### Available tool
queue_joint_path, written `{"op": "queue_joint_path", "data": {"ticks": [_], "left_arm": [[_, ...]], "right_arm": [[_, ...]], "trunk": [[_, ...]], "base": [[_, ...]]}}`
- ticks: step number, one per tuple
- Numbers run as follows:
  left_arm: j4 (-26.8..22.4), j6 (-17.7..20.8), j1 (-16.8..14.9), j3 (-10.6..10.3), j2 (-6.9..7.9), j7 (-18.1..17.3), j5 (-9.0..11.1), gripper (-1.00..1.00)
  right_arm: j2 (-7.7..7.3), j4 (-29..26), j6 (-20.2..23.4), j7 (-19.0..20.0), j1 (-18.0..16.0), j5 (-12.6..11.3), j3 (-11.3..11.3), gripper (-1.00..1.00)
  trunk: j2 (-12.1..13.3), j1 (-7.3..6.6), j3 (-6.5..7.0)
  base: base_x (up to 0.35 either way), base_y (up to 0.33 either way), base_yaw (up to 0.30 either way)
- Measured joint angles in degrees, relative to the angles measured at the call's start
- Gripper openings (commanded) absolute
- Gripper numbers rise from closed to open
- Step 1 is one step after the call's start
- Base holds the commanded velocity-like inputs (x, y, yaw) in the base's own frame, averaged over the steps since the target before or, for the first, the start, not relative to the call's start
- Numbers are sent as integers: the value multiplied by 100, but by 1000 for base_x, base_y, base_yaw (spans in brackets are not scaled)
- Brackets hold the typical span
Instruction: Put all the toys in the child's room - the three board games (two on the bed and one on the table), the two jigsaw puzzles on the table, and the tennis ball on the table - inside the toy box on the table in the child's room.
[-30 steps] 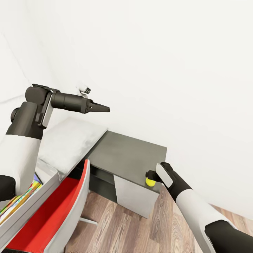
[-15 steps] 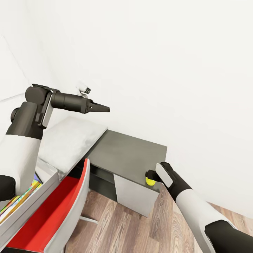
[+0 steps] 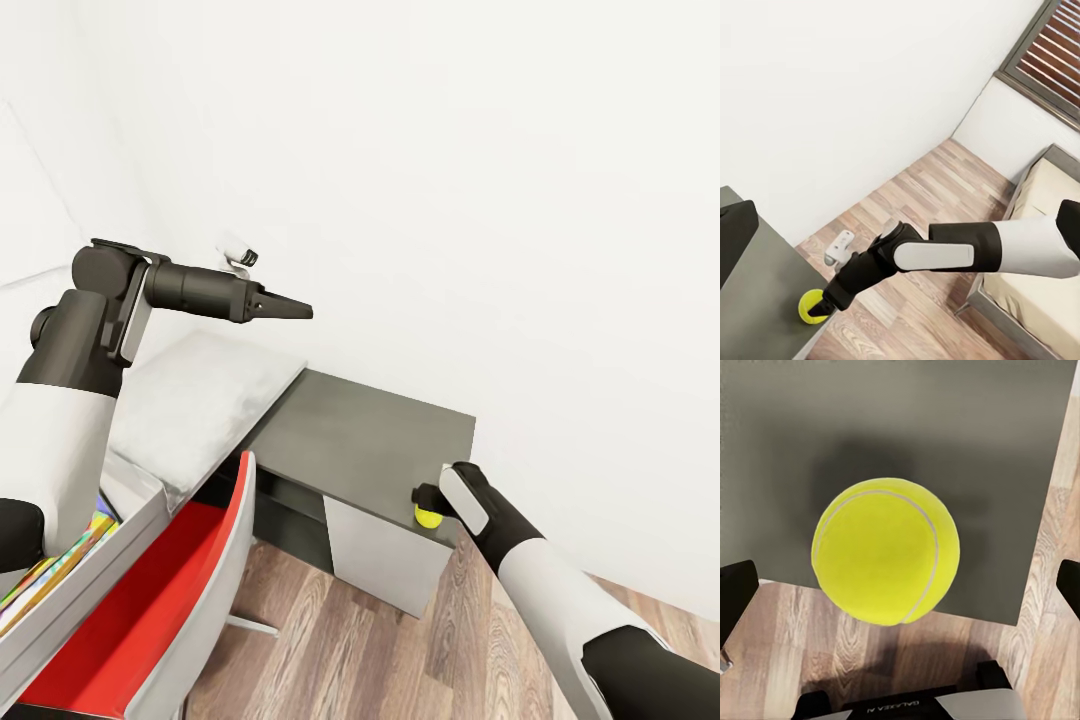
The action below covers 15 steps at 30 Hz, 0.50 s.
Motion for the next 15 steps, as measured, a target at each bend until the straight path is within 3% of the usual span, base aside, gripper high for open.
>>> {"op": "queue_joint_path", "data": {"ticks": [15], "left_arm": [[-1, 0, 0, 8, -8, 0, -6, 100]], "right_arm": [[0, 1, -176, 24, 0, -7, 65, 100]], "trunk": [[0, 0, -65]], "base": [[0, 0, 0]]}}
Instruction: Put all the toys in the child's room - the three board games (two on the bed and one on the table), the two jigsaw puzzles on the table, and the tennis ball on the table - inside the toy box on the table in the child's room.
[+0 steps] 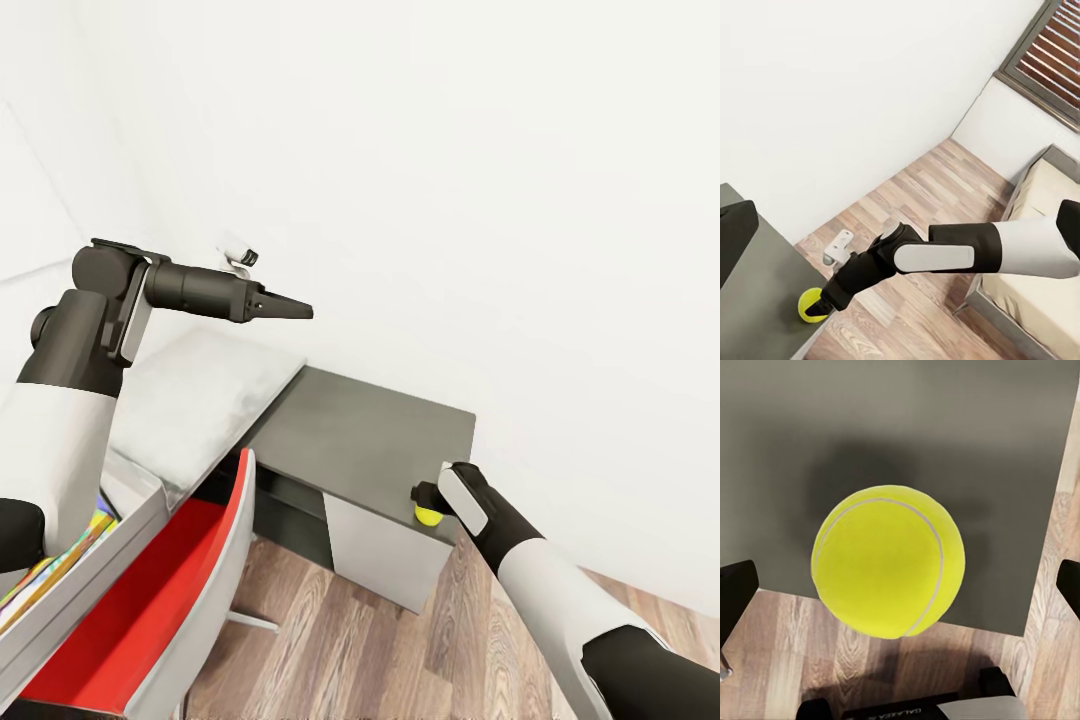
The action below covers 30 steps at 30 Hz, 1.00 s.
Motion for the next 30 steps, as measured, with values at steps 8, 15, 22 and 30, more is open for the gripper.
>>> {"op": "queue_joint_path", "data": {"ticks": [8, 15, 22, 30], "left_arm": [[0, 0, 0, 1, -4, 0, 0, 100], [0, 0, 0, -3, -7, 0, 0, 100], [0, 0, 0, -12, -4, 0, 0, 100], [0, 0, 0, -15, -9, 0, -2, 100]], "right_arm": [[0, -1, -3, 0, 0, -1, 3, 100], [0, -1, -3, 0, 0, 4, 2, 100], [0, -13, -3, 1, 0, 2, -1, 100], [6, -23, -3, 7, 0, 0, -4, 100]], "trunk": [[0, 0, -72], [0, 0, -137], [-1, 0, -178], [-1, 0, -186]], "base": [[0, 0, 0], [0, 0, 0], [0, 0, 0], [0, 0, 0]]}}
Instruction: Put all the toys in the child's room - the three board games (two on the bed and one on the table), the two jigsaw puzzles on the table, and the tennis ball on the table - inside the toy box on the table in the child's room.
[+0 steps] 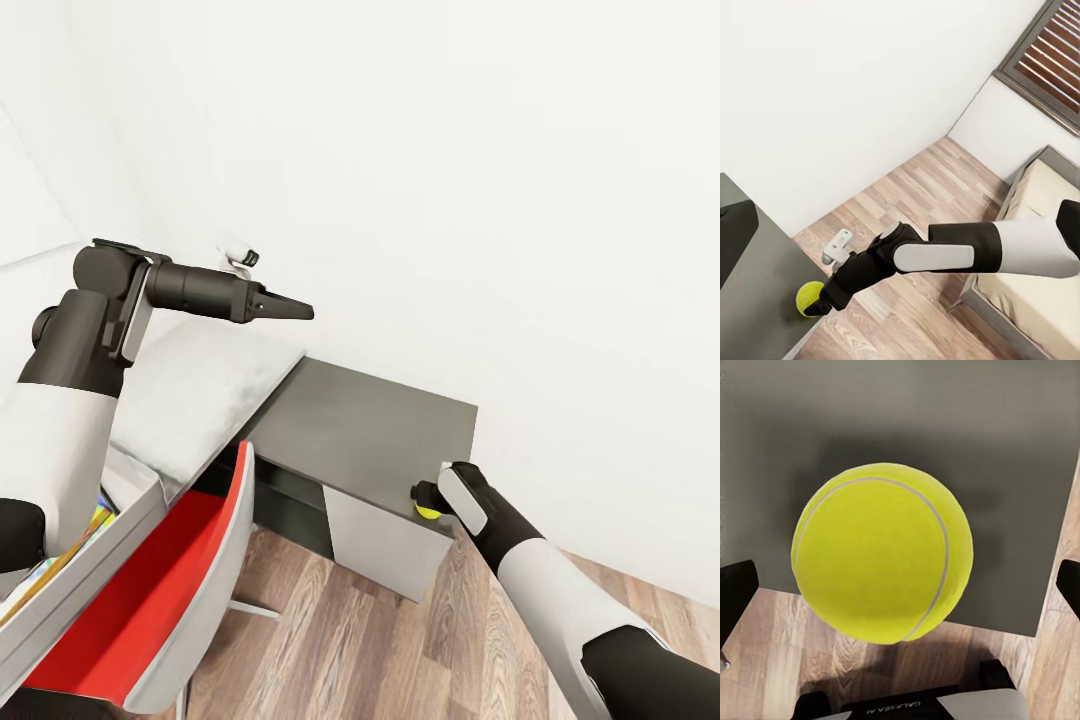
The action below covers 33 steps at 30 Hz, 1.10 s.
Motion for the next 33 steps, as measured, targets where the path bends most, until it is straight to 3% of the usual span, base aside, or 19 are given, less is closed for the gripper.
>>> {"op": "queue_joint_path", "data": {"ticks": [33], "left_arm": [[0, 0, 0, 4, -13, 0, 1, 100]], "right_arm": [[3, -4, -25, -4, -59, 7, 4, 100]], "trunk": [[0, 0, -1]], "base": [[0, 0, 0]]}}
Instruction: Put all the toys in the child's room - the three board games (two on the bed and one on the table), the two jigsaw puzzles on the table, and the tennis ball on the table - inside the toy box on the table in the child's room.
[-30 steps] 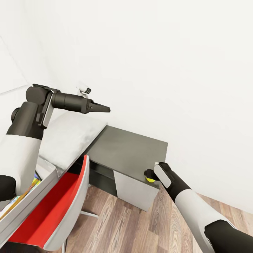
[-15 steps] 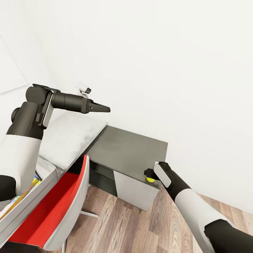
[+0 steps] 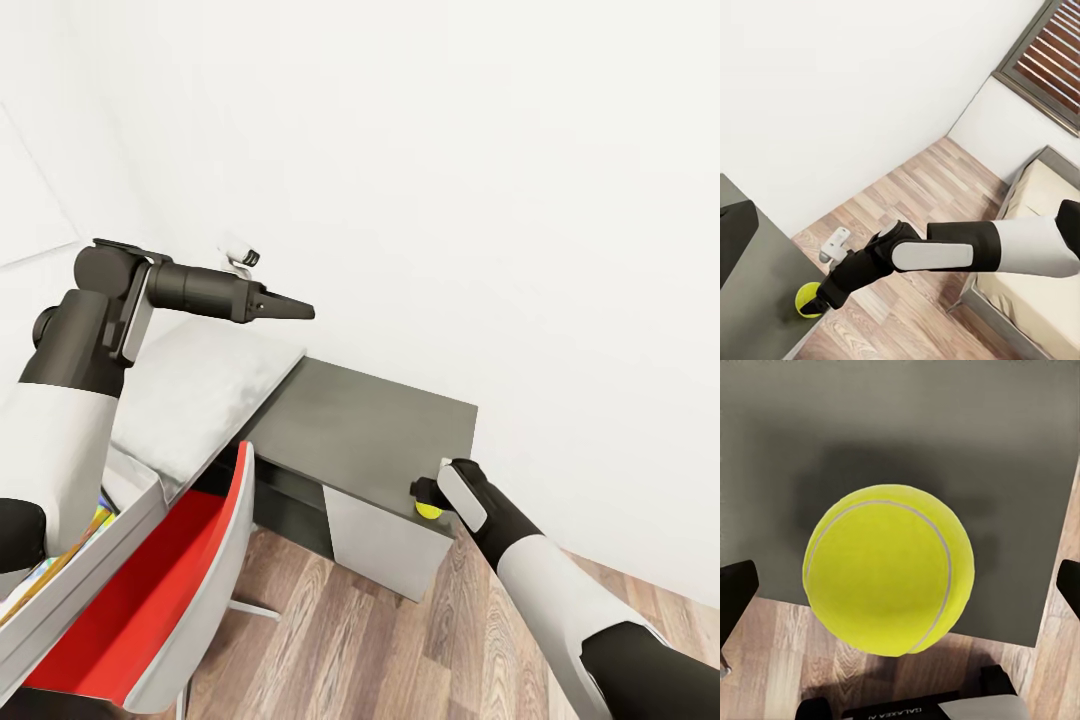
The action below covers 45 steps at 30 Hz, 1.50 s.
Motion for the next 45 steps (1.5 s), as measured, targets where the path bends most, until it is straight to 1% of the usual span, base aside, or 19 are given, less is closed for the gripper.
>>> {"op": "queue_joint_path", "data": {"ticks": [7, 14, 18, 32, 45], "left_arm": [[0, 0, 0, -5, -4, 0, -1, 100], [0, 0, 0, -5, -11, 0, -4, 100], [0, 0, 0, -11, -12, 0, -4, 100], [0, 0, 0, -9, -5, 0, -1, 100], [0, 0, 0, -20, -5, 0, -4, 100]], "right_arm": [[0, 8, -160, 5, 5, 0, 18, 100], [0, 9, -259, 6, 6, 0, 174, 100], [0, 9, -275, 6, 6, 0, 218, 100], [1, 9, -283, 5, 6, 0, 239, 100], [0, 9, -283, 5, 6, 1, 242, 100]], "trunk": [[0, 0, 0], [0, 0, 0], [0, 0, 0], [0, 0, 1], [0, 0, -83]], "base": [[0, 0, 0], [0, 0, 0], [0, 0, 0], [0, 0, 1], [0, 0, 61]]}}
